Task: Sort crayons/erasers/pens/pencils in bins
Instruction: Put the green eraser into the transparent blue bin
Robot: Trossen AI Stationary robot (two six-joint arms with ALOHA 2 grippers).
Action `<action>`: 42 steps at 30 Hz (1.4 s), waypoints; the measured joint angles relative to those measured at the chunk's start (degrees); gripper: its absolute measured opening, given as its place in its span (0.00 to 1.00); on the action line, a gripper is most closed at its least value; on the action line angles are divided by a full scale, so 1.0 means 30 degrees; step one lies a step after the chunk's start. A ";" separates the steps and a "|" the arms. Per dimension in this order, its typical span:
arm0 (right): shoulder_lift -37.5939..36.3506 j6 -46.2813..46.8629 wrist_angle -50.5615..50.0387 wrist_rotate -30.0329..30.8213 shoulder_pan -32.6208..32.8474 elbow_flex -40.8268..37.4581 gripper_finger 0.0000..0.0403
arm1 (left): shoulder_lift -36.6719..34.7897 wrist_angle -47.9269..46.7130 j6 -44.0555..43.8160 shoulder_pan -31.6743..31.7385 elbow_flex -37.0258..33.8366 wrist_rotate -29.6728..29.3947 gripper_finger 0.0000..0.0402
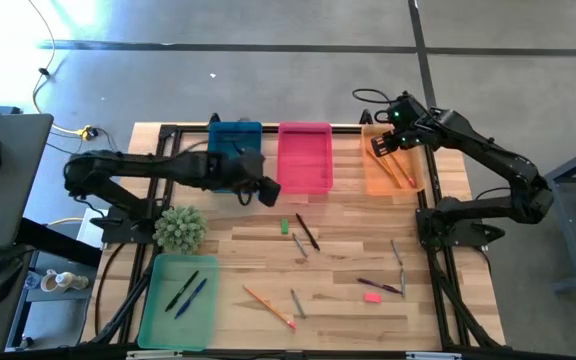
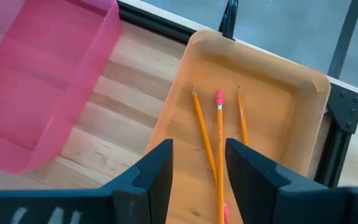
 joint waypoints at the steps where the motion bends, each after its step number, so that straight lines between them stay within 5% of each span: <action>1: 0.0000 0.0113 0.0000 0.0000 0.0000 0.0000 0.34 | 0.0322 0.0111 -0.0020 -0.0203 -0.0002 0.0068 0.54; 11: 0.0000 0.1024 0.0003 -0.0022 0.0000 0.0000 0.34 | 0.2635 0.0217 -0.0905 -0.1877 0.0006 -0.0445 0.54; 30: 0.0000 0.0346 0.0066 -0.0015 0.0000 0.0000 0.34 | 0.7422 0.0584 -0.8125 -0.2987 0.0006 -0.1426 0.54; 42: 0.0007 -0.0151 0.0219 0.0015 0.0000 0.0000 0.34 | 0.8908 0.2676 -0.8835 -0.3139 0.0015 -0.0999 0.54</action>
